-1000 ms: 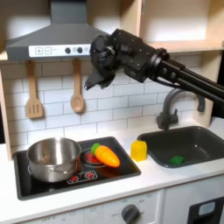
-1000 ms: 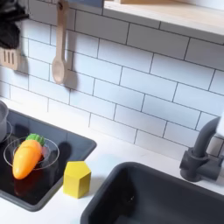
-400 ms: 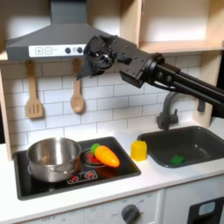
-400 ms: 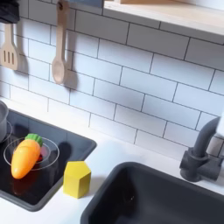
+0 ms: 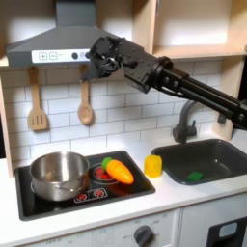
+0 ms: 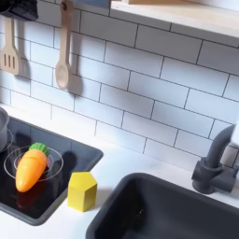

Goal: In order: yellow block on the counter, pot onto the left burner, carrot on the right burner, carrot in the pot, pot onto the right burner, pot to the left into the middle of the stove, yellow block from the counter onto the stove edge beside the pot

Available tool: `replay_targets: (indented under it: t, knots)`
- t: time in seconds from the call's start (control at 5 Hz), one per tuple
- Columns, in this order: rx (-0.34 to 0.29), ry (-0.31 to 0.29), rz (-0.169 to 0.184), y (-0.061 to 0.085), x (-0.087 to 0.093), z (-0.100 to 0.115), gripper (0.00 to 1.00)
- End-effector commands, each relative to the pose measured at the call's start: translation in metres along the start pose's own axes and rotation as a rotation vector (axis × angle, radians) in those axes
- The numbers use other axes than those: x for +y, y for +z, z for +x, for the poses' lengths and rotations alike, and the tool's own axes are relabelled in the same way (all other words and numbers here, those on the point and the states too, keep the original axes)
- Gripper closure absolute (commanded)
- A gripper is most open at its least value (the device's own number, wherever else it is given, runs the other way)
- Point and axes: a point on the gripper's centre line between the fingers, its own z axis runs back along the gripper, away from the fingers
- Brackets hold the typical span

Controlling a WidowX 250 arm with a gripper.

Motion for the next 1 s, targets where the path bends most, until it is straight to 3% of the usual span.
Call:
replay_targets:
  t: [0.0, 0.4, 0.8]
  knots:
    - [-0.051, 0.001, -0.028, 0.005, -0.002, 0.004, 1.0]
    - [-0.061, 0.027, -0.068, 0.017, -0.007, 0.009, 1.0]
    - [-0.072, 0.042, -0.072, 0.025, 0.0, 0.014, 1.0]
